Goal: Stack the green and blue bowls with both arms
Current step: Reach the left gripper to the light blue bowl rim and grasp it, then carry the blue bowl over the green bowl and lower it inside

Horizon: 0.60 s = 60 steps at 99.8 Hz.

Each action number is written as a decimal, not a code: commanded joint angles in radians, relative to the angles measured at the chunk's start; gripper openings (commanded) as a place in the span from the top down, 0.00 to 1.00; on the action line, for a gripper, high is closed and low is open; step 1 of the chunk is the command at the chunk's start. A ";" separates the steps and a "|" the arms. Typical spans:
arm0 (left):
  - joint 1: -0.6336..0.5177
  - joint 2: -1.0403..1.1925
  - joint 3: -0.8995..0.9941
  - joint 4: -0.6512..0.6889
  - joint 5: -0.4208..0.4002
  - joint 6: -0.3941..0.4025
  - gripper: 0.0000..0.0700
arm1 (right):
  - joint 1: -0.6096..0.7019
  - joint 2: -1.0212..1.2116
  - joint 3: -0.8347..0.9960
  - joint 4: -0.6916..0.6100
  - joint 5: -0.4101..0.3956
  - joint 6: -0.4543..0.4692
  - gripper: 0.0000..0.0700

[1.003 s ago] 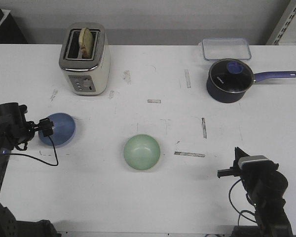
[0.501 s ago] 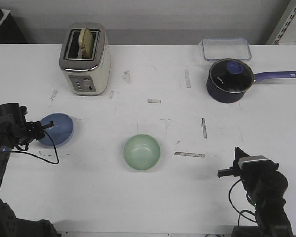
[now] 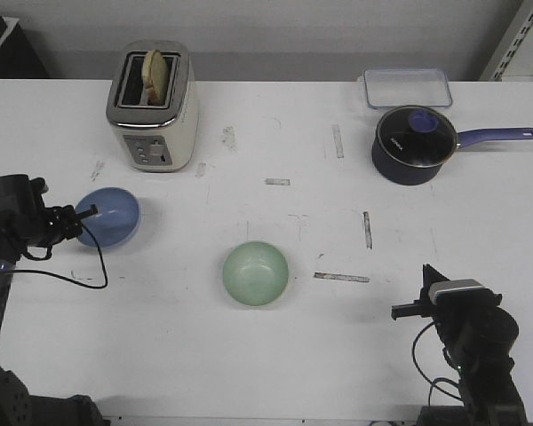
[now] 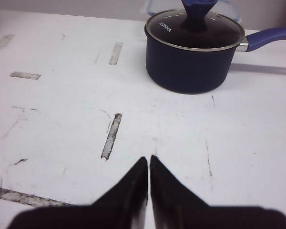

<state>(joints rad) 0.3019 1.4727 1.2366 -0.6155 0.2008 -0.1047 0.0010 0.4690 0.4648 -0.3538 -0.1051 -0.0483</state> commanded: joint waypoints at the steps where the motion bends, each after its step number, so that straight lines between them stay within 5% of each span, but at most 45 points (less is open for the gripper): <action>1: -0.016 -0.033 0.077 -0.019 0.010 -0.034 1.00 | 0.001 0.004 0.006 0.009 0.000 -0.005 1.00; 25: -0.203 -0.141 0.230 -0.132 0.011 -0.047 1.00 | 0.001 0.004 0.006 0.009 0.000 -0.005 1.00; 60: -0.685 -0.170 0.236 -0.243 0.010 -0.068 1.00 | 0.001 0.004 0.006 0.009 0.000 -0.005 1.00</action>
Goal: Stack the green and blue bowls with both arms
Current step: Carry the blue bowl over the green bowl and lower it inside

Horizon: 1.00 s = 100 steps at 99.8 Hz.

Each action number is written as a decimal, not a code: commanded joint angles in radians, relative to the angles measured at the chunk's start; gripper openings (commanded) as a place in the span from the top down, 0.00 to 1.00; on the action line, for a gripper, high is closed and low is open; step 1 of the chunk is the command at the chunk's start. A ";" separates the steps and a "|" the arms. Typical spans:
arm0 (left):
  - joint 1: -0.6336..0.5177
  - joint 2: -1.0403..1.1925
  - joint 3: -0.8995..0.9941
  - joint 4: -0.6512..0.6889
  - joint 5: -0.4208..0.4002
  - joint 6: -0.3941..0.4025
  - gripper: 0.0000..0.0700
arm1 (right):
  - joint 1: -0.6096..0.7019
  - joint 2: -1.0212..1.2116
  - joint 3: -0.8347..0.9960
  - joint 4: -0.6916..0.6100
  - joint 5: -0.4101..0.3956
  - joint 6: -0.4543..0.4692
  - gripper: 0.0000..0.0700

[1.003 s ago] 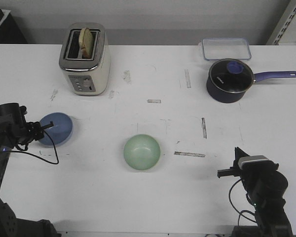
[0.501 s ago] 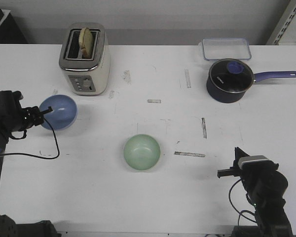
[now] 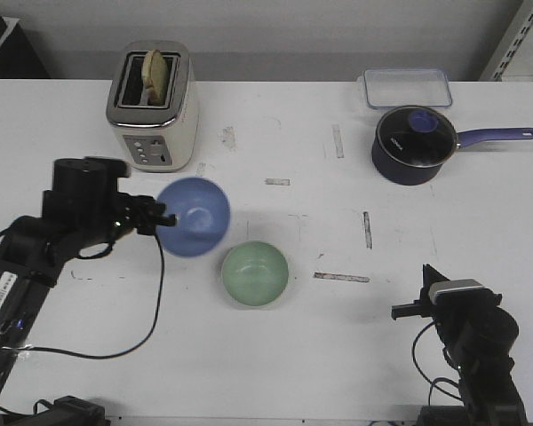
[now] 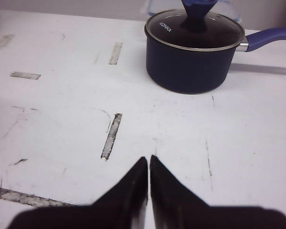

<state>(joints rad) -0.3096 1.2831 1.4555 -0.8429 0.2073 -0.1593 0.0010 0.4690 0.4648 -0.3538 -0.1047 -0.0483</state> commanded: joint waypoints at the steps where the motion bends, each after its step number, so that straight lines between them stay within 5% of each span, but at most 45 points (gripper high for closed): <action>1: -0.086 0.022 0.017 -0.019 0.003 -0.013 1.00 | 0.001 0.004 0.006 0.009 0.000 -0.005 1.00; 30: -0.301 0.169 0.017 -0.026 -0.040 -0.013 1.00 | 0.001 0.004 0.006 0.010 0.000 -0.004 1.00; 44: -0.311 0.253 0.017 -0.019 -0.106 -0.010 1.00 | 0.001 0.004 0.006 0.010 -0.001 -0.004 1.00; 100: -0.307 0.353 0.017 0.014 -0.106 -0.007 1.00 | 0.001 0.003 0.006 0.010 0.000 -0.005 1.00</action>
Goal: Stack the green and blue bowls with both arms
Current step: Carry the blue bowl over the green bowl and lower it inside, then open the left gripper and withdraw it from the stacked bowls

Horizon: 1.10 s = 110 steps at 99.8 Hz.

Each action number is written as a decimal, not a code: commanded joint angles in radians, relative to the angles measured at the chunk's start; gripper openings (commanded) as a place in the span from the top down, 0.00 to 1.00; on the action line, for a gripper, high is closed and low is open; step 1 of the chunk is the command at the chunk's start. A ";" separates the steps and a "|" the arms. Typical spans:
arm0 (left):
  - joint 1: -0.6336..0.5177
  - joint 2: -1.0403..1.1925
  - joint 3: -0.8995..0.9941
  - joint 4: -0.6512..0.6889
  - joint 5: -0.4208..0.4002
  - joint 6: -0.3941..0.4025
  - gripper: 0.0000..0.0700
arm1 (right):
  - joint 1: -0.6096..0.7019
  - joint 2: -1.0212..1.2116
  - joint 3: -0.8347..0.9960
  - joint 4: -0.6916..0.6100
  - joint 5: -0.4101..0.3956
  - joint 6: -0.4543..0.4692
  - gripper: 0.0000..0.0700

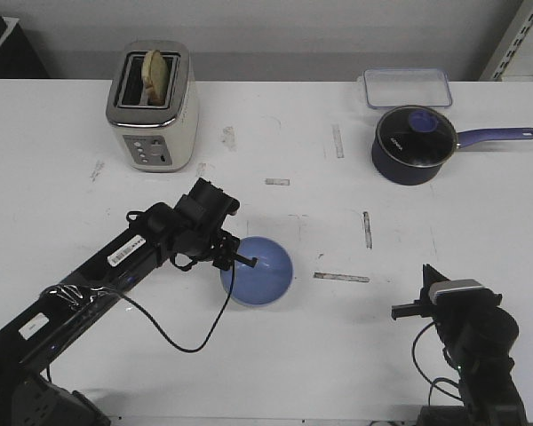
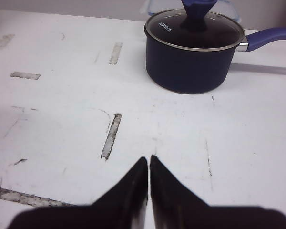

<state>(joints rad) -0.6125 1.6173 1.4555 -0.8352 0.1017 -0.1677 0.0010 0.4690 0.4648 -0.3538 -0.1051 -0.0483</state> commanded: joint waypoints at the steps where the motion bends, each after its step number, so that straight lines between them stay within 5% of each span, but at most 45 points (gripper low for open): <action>1: -0.004 0.019 0.017 0.006 0.000 0.001 0.99 | 0.001 0.003 0.006 0.010 0.000 -0.005 1.00; 8: -0.004 0.019 0.017 0.010 0.000 0.001 0.89 | 0.001 0.003 0.006 0.010 0.000 -0.005 1.00; 30: -0.004 0.016 0.017 0.011 0.000 -0.003 0.10 | 0.001 0.003 0.006 0.010 0.000 -0.005 1.00; 45: -0.002 0.001 0.029 -0.013 -0.001 -0.003 0.03 | 0.001 0.003 0.006 0.010 0.000 -0.005 1.00; 55: 0.005 -0.024 0.044 -0.024 -0.001 -0.002 0.04 | 0.001 0.003 0.006 0.010 0.000 -0.005 1.00; 65: 0.023 -0.060 0.066 -0.028 -0.006 0.002 0.16 | 0.001 0.003 0.006 0.010 0.000 -0.005 1.00; 76: 0.061 -0.108 0.095 -0.027 -0.041 0.003 0.48 | 0.001 0.003 0.006 0.010 0.000 -0.005 1.00; 90: 0.130 -0.186 0.103 -0.024 -0.097 0.053 0.99 | 0.001 0.003 0.006 0.010 0.000 -0.005 1.00; 110: 0.281 -0.304 0.101 -0.025 -0.200 0.130 1.00 | 0.001 0.003 0.006 0.010 0.000 -0.005 1.00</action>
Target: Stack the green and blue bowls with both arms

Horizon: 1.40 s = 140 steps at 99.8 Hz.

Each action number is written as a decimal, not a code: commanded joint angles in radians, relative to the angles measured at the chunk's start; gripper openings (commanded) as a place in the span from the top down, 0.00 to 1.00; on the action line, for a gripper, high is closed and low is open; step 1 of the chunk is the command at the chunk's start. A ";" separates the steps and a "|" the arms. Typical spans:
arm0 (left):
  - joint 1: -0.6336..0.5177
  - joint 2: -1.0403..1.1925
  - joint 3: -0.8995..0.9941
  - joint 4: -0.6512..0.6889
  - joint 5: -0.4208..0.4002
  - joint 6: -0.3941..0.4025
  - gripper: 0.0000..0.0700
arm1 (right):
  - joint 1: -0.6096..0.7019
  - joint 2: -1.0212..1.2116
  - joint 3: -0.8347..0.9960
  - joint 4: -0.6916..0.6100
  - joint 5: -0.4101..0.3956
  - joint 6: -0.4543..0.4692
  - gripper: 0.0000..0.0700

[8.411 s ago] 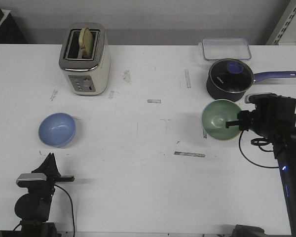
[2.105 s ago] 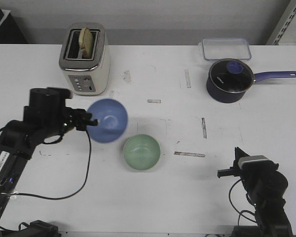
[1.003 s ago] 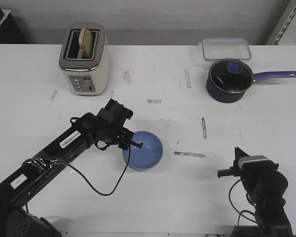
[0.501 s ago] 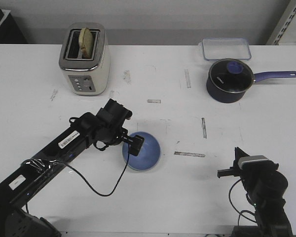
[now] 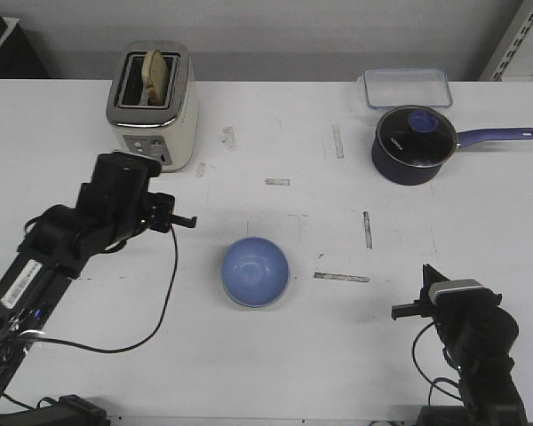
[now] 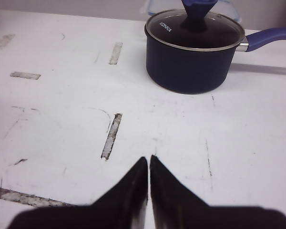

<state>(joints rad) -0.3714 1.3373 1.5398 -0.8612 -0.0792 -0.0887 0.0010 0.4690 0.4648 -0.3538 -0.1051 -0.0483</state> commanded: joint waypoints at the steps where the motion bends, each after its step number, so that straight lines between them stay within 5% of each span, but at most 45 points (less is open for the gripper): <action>1: 0.050 -0.031 0.015 0.002 -0.019 0.052 1.00 | 0.001 0.003 0.006 0.010 0.000 -0.005 1.00; 35: 0.314 -0.364 -0.312 0.231 -0.016 0.060 1.00 | 0.001 0.003 0.006 0.010 0.000 -0.005 1.00; 79: 0.336 -0.823 -0.921 0.681 -0.004 0.157 1.00 | 0.001 0.003 0.006 0.018 0.000 -0.005 1.00; 140: 0.336 -0.898 -0.966 0.682 0.010 0.141 1.00 | 0.000 0.003 0.006 0.021 0.001 -0.005 1.00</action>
<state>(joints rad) -0.0357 0.4419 0.5686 -0.1917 -0.0719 0.0597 0.0010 0.4690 0.4648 -0.3462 -0.1047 -0.0483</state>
